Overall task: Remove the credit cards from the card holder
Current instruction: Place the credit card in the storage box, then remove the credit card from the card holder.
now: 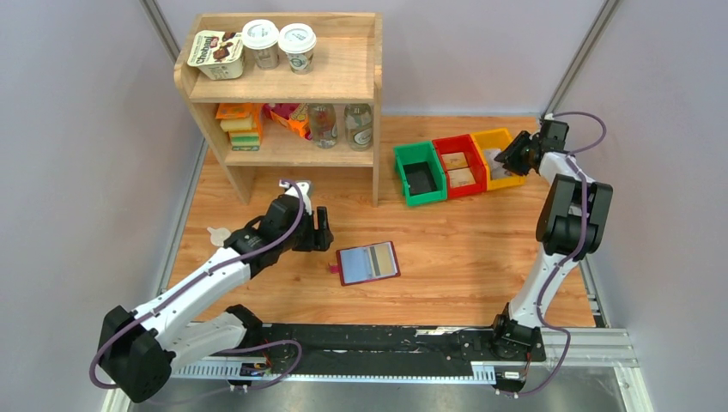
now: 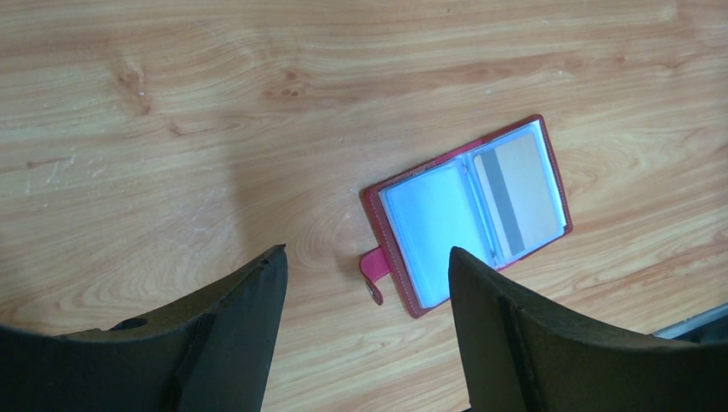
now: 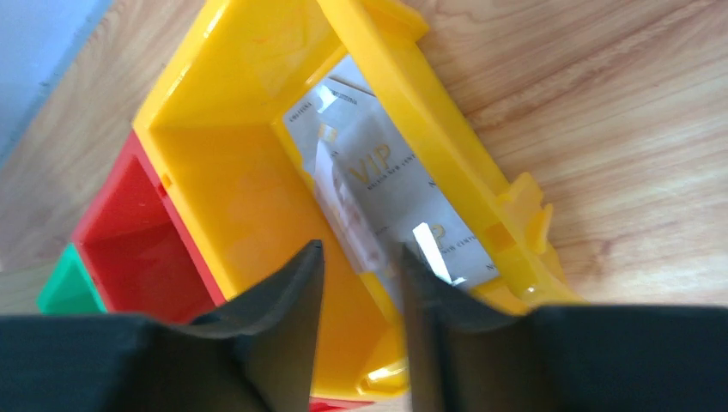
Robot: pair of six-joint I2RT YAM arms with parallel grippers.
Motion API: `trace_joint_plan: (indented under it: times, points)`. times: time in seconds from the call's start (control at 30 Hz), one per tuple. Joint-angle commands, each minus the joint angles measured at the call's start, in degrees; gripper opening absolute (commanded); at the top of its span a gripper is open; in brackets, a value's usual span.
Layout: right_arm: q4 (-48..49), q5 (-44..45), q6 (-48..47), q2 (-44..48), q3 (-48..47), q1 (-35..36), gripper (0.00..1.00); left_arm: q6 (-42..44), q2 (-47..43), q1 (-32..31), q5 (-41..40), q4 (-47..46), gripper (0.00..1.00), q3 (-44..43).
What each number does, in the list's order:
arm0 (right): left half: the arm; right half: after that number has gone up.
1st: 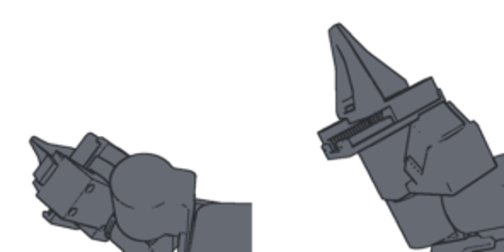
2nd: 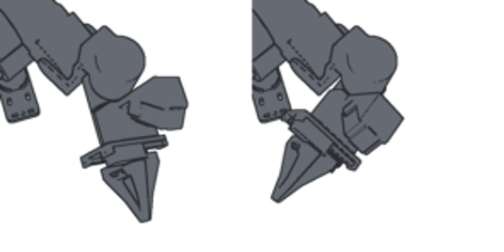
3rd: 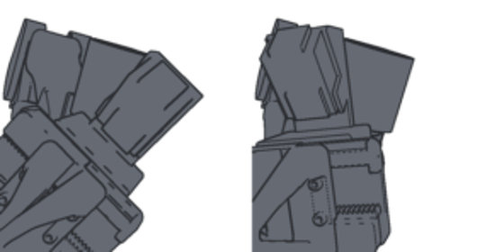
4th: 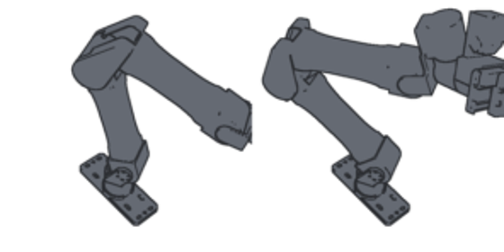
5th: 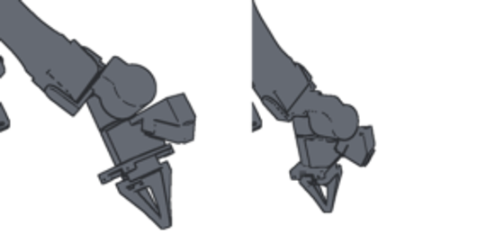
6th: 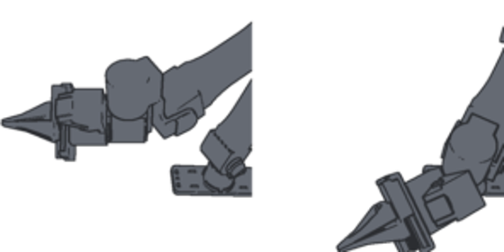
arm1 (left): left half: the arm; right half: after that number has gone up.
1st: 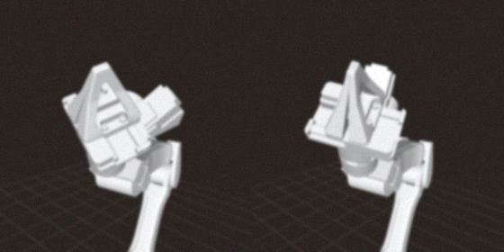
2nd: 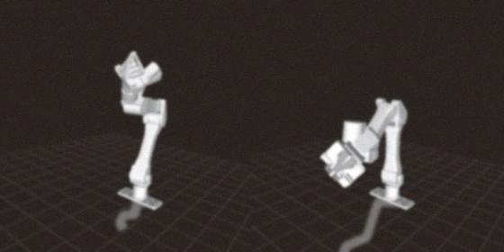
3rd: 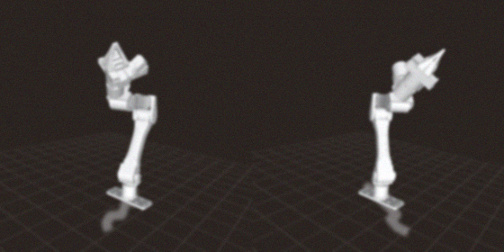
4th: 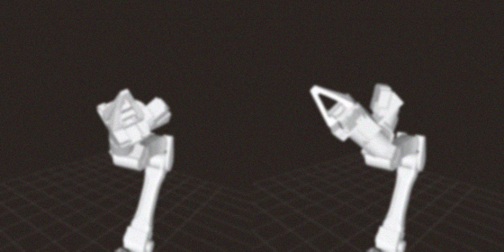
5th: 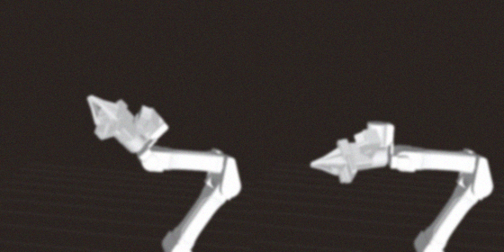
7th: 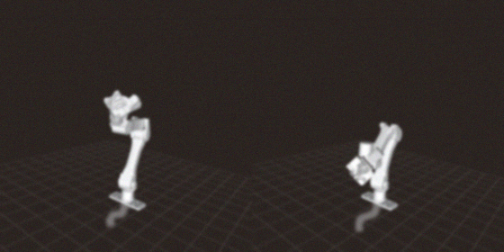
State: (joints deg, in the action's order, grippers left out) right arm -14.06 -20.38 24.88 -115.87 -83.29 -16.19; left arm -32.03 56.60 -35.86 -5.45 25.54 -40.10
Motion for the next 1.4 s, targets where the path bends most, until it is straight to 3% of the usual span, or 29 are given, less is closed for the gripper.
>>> trace_joint_plan:
  times: [0.0, 0.1, 0.33, 0.5, 0.53, 0.57, 0.77, 1.03, 1.37]
  points:
    - [-5.09, 9.46, -2.03, 3.19, -3.02, 0.28, 0.5, 1.71, 1.67, 0.26, 0.53, -0.75, 0.76, -1.83]
    - [-7.46, 14.65, -3.35, 7.4, -3.2, 0.63, 0.62, 1.53, 2.29, 0.26, 2.28, -1.37, 0.76, -1.83]
    - [-11.5, 23.36, -3.1, 21.55, 1.18, 7.3, 0.68, 1.01, 5.36, 0.17, 4.31, -1.46, 0.75, -2.27]
    - [-14.24, 28.2, -1.34, 31.65, 9.61, 20.9, 0.7, 0.66, 8.34, 0.26, 5.1, -0.93, 0.73, -2.62]
    - [-14.41, 28.55, -0.2, 33.85, 11.72, 23.89, 0.8, 0.74, 8.79, 0.17, 6.23, -0.67, 0.73, -2.79]
    - [-14.59, 28.21, 1.21, 35.7, 14.27, 26.18, 0.81, 0.83, 9.58, 0.17, 6.68, -0.58, 0.72, -2.97]
    - [-16.69, 27.41, 7.53, 44.41, 24.48, 43.05, 0.78, 0.57, 13.44, -0.09, 8.09, 1.7, 0.7, -3.76]
    - [-14.76, 28.29, 15.8, 36.71, 27.3, 62.05, 0.72, -0.58, 16.17, -0.27, 10.46, 1.36, 0.68, -1.48]
    - [-15.47, 26.71, 16.07, 24.3, 23.43, 66.9, 0.63, -2.51, 19.42, -0.27, 13.89, -2.42, 0.62, 1.95]
